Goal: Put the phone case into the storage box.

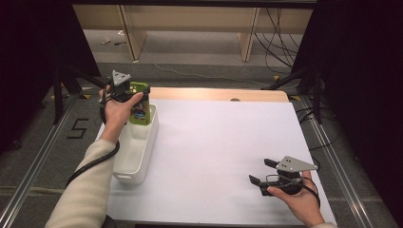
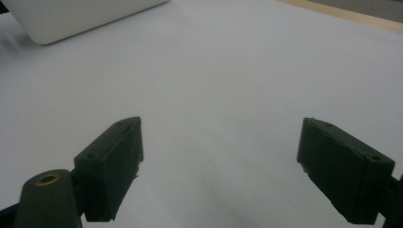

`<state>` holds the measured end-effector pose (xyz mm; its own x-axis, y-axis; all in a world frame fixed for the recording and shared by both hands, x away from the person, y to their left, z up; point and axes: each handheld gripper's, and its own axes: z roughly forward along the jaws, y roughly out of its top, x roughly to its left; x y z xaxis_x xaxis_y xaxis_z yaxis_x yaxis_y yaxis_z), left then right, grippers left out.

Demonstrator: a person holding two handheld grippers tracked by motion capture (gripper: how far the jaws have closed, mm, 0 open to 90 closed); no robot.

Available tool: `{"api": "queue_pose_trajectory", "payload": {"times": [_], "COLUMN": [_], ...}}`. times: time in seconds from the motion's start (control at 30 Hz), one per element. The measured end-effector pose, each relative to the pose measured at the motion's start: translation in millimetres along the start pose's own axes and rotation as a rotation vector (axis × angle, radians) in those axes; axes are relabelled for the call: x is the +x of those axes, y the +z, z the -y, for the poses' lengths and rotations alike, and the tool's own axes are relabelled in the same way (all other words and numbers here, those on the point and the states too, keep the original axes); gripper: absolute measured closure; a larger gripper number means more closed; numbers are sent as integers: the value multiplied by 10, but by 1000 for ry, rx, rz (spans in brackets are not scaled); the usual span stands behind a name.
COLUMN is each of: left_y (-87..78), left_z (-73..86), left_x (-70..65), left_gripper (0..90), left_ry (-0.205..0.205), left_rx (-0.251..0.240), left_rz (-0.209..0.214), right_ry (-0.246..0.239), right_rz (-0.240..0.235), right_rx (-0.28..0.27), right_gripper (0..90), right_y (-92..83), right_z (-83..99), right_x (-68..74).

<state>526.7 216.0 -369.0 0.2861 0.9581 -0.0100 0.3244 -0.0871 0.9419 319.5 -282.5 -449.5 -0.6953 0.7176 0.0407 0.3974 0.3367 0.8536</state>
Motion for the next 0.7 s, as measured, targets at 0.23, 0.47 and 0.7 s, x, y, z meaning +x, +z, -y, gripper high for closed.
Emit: {"api": "queue_pose_trajectory", "payload": {"times": [0.23,0.47,0.7], "left_y": [6,27,35], "left_z": [2,14,17], "left_x": [-6,-14,-2], "left_gripper": [159,159,159], "left_ry": [0,5,7], "left_rx": [1,7,7], "left_rz": [2,0,-2], "right_ry": [1,0,0], "right_rz": [0,1,1], "right_rx": [0,1,1], "right_gripper": [164,164,165], "right_y": [0,-2,-2], "right_z": [0,1,1], "right_x": [0,0,-2]}}
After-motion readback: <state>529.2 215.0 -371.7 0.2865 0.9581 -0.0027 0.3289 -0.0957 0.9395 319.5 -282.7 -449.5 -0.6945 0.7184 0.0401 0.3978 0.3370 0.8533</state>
